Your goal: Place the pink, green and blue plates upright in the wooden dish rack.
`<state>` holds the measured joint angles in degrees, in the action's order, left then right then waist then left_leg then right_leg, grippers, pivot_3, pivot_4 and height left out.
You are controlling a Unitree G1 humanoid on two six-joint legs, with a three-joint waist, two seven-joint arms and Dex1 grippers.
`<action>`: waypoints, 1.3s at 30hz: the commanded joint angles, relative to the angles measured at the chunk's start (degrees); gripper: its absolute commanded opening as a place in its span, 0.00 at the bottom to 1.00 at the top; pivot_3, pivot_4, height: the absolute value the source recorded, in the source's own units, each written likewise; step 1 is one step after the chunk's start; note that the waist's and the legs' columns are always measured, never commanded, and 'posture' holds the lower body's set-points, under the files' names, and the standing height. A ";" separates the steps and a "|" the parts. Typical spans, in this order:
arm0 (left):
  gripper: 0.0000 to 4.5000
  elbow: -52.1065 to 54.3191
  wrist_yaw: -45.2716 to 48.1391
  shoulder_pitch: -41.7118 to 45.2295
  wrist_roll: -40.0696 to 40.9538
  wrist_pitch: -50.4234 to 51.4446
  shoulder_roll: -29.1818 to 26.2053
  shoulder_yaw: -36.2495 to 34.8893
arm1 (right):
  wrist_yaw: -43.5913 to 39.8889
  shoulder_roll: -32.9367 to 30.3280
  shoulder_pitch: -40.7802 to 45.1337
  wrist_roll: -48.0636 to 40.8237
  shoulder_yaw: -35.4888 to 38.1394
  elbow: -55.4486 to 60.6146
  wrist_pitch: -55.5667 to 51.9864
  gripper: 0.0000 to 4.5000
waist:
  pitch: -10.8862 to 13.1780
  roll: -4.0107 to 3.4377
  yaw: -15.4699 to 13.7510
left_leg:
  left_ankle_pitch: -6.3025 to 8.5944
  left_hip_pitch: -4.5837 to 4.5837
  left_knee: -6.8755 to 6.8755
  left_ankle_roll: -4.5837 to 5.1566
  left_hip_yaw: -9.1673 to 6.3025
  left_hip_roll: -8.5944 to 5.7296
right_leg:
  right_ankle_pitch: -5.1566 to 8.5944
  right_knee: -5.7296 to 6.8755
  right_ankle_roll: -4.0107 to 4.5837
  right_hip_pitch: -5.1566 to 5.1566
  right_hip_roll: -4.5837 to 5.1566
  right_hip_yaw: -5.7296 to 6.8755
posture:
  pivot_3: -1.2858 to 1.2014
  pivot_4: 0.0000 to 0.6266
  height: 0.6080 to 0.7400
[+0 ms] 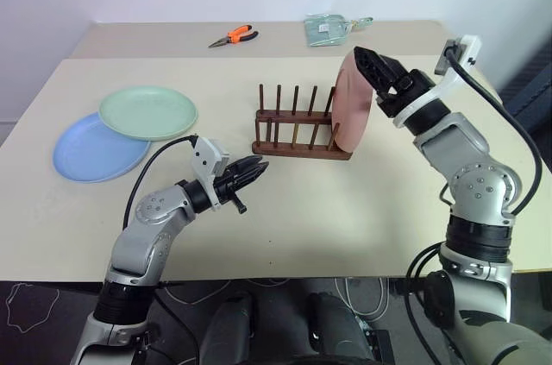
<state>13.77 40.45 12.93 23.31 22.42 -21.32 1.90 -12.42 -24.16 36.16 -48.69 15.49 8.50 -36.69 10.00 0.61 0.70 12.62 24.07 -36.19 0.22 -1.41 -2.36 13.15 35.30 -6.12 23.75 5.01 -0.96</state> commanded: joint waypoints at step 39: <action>0.01 -22.85 -45.02 28.43 12.86 16.51 4.43 -38.48 | -26.06 -3.22 -2.72 34.48 -27.90 15.99 16.63 1.00 | 0.10 0.57 -0.05 | -0.07 0.07 -0.02 -0.19 -0.13 -0.07 | -0.24 0.15 -0.39 0.13 -0.02 0.06 | 0.52 0.24 0.98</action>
<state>-15.38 -6.84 41.40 34.42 40.06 -16.92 -38.49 -39.17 -27.59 33.22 -13.78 -14.73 21.90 -19.64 10.11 1.18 0.65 12.56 24.15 -36.20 0.03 -1.54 -2.44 12.91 35.45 -6.50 23.90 5.00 -0.91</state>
